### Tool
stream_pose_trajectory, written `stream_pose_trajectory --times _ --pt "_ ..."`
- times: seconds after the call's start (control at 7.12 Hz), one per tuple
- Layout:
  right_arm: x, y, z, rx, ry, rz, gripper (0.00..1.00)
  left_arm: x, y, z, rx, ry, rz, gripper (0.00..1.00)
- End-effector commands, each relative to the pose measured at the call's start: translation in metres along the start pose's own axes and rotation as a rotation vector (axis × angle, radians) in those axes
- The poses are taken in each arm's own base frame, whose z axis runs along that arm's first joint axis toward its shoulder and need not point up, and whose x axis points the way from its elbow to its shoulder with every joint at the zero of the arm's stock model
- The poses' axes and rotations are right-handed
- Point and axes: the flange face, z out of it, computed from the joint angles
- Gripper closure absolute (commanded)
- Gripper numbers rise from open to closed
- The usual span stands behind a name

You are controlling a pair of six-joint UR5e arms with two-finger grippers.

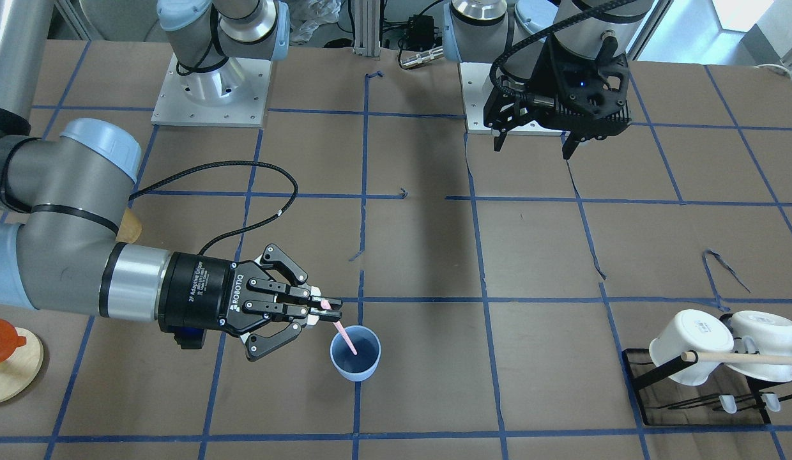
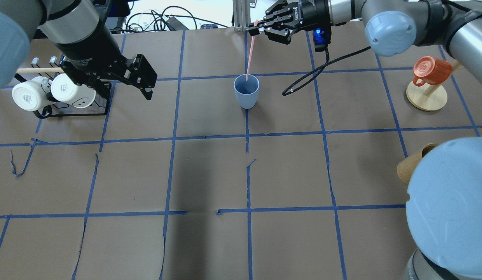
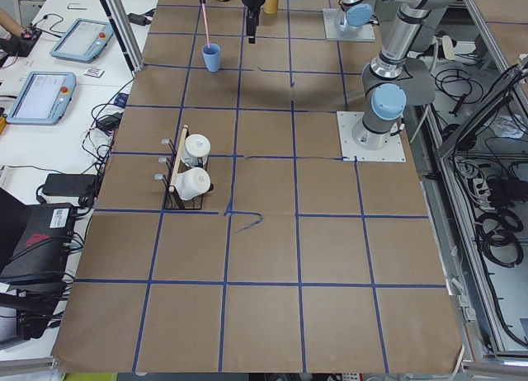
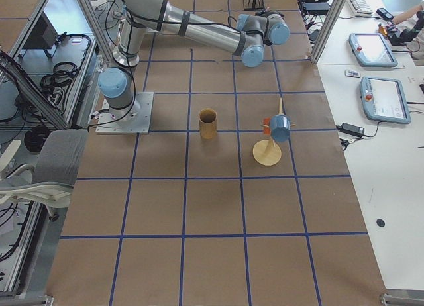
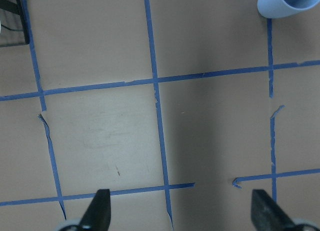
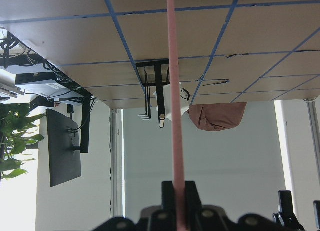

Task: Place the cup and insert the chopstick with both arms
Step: 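Lower chopstick into blue cup with right gripper while left arm returns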

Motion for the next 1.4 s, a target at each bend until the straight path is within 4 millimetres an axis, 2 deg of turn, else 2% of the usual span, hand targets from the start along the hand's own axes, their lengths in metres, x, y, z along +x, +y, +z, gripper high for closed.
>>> stream_pose_trajectory --times 0.0,0.14,0.28,0.56,0.7,0.98,1.12,1.26 --pt "0.0 -0.002 0.002 0.004 0.003 0.001 0.99 0.0 0.003 -0.002 -0.005 -0.003 0.0 0.0" --pt "0.001 -0.001 0.002 0.009 0.002 -0.008 0.22 0.0 0.005 -0.003 -0.002 -0.001 0.001 0.0" --pt "0.001 0.0 0.002 0.007 0.003 -0.002 0.0 0.0 0.005 -0.002 -0.002 0.0 0.001 0.0" --pt "0.004 0.008 -0.002 0.012 -0.003 -0.013 0.0 0.0 0.005 -0.003 -0.002 -0.003 0.001 0.0" --pt "0.009 0.025 -0.01 0.064 -0.019 -0.067 0.0 0.0 0.006 -0.004 0.0 -0.003 0.001 0.0" --pt "0.033 0.054 -0.035 0.348 -0.043 -0.138 0.0 0.0 0.007 -0.004 0.0 -0.002 0.001 0.0" --pt "0.048 0.072 -0.047 0.423 -0.056 -0.184 0.0 0.0 0.007 -0.004 -0.002 -0.001 0.001 0.0" --pt "0.058 0.081 -0.052 0.49 -0.05 -0.242 0.0 0.0 0.007 -0.004 -0.002 -0.001 0.001 0.0"
